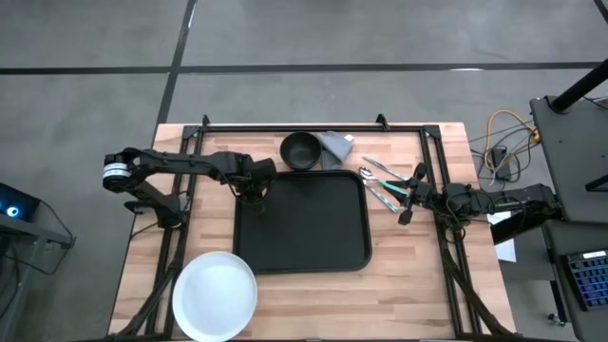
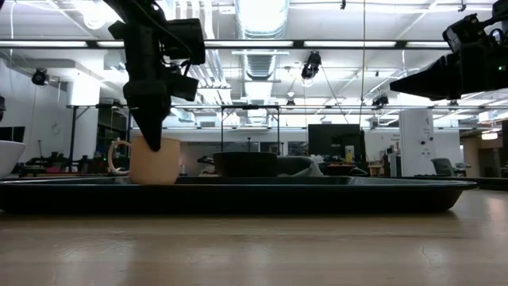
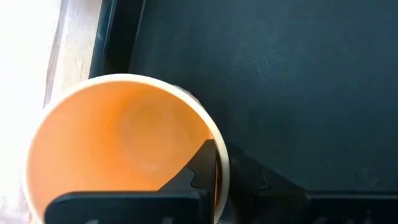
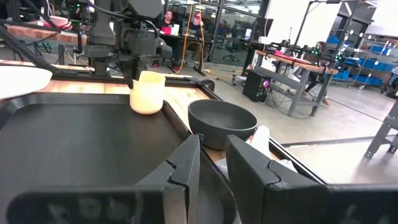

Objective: Set up tray
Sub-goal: Put the pink cup on top of the black serving tray

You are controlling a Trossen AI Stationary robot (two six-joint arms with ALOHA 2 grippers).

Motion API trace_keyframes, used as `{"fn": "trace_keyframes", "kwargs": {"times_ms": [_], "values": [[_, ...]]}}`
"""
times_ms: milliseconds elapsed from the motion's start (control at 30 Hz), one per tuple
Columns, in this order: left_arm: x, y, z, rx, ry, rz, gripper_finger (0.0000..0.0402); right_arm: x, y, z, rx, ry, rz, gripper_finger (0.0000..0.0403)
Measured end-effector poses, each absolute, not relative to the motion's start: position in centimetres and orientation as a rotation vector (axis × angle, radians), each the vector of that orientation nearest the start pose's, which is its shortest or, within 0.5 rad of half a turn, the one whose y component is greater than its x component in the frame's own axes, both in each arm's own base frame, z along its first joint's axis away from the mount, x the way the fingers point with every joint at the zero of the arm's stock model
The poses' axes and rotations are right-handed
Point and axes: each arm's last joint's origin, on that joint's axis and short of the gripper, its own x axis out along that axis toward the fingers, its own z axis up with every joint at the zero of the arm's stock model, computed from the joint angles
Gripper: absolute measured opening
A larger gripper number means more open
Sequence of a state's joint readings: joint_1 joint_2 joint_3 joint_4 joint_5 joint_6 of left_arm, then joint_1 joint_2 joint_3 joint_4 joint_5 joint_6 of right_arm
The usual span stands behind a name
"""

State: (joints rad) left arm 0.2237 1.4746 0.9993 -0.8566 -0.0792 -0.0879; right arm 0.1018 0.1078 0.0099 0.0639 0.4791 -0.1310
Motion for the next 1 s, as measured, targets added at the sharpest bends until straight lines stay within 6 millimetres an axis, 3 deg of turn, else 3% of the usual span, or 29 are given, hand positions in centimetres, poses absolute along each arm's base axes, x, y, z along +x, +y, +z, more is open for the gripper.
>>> {"fn": "trace_keyframes", "kwargs": {"times_ms": [1000], "values": [[25.54,6.23,21.34,-0.13,1.325,0.367,0.001,10.15,-0.3,16.45,-0.139,0.058,-0.375,0.0068]]}}
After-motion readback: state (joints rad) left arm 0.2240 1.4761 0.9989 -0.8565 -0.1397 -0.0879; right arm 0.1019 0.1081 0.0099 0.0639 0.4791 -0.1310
